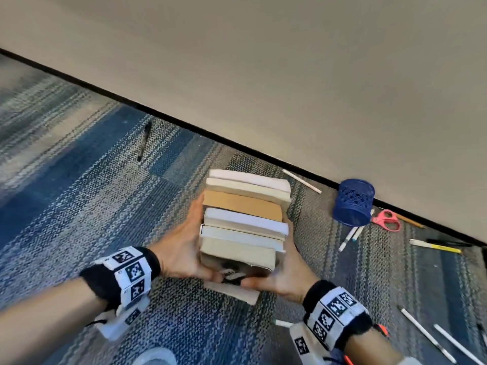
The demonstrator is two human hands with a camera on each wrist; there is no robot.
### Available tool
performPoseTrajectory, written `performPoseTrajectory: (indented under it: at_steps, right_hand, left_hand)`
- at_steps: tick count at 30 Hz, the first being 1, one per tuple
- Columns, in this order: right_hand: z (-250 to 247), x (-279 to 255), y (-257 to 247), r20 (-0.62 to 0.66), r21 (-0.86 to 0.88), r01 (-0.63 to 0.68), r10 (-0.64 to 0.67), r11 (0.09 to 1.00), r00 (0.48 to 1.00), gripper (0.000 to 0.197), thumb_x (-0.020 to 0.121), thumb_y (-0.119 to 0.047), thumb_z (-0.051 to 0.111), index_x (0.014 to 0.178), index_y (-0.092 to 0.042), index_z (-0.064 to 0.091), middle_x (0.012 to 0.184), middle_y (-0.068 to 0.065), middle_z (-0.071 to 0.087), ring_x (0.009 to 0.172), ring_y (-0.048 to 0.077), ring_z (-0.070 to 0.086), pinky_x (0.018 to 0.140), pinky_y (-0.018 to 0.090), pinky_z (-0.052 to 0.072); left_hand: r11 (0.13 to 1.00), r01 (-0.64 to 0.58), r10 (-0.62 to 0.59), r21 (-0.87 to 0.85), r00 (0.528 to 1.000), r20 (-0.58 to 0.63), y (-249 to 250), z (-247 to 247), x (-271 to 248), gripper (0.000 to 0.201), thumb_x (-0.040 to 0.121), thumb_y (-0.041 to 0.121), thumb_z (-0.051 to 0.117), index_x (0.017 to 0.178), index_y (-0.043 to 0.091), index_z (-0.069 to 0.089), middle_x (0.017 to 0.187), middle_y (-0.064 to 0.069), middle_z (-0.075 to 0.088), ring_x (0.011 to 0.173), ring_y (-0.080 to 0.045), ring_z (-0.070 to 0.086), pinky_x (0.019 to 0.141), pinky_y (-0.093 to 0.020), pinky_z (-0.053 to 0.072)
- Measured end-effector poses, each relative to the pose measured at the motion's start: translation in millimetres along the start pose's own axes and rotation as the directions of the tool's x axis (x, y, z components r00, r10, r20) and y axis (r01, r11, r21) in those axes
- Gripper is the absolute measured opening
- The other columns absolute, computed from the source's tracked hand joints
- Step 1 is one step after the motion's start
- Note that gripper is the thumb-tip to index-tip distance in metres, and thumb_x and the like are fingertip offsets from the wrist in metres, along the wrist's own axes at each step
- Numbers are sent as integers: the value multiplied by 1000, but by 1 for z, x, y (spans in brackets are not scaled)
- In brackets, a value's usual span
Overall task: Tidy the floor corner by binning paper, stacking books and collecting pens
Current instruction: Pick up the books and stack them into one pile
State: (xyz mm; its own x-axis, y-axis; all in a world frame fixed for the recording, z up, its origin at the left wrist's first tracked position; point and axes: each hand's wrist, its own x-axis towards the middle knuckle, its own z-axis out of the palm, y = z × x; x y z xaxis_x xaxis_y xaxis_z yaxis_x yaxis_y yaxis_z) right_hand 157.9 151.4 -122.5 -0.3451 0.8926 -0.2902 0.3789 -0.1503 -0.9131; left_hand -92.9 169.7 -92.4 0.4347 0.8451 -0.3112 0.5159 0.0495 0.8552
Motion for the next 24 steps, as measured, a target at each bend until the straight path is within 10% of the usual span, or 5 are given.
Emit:
performPoseTrajectory:
  at_steps: [13, 16, 24]
  right_hand:
    - [-57, 7, -103, 61, 173, -142, 133, 975, 989, 109, 59, 5, 88, 146, -12, 24, 134, 0, 59, 128, 15, 52, 111, 38, 39]
    - [-71, -3, -143, 65, 181, -169, 159, 969, 985, 99, 58, -5, 91, 141, -9, 36, 132, 5, 60, 126, 21, 54, 109, 47, 39]
    - [-105, -84, -261, 1, 343, -327, 348, 881, 938, 90, 50, -24, 87, 131, -17, 48, 121, 2, 68, 112, 17, 65, 93, 31, 53]
  left_hand:
    - [965, 21, -30, -260, 999, -31, 66, -43, 14, 143, 44, 33, 98, 148, 50, 2, 145, 10, 41, 135, -13, 43, 109, -48, 39]
    - [950, 37, -44, -311, 999, -15, 110, -62, 3, 135, 42, 34, 99, 148, 46, 16, 141, 9, 49, 130, -15, 49, 107, -48, 41]
    - [908, 218, -156, -357, 968, 196, 237, -95, -47, 104, 57, 33, 93, 140, 36, 30, 118, 6, 69, 104, -10, 68, 95, -43, 53]
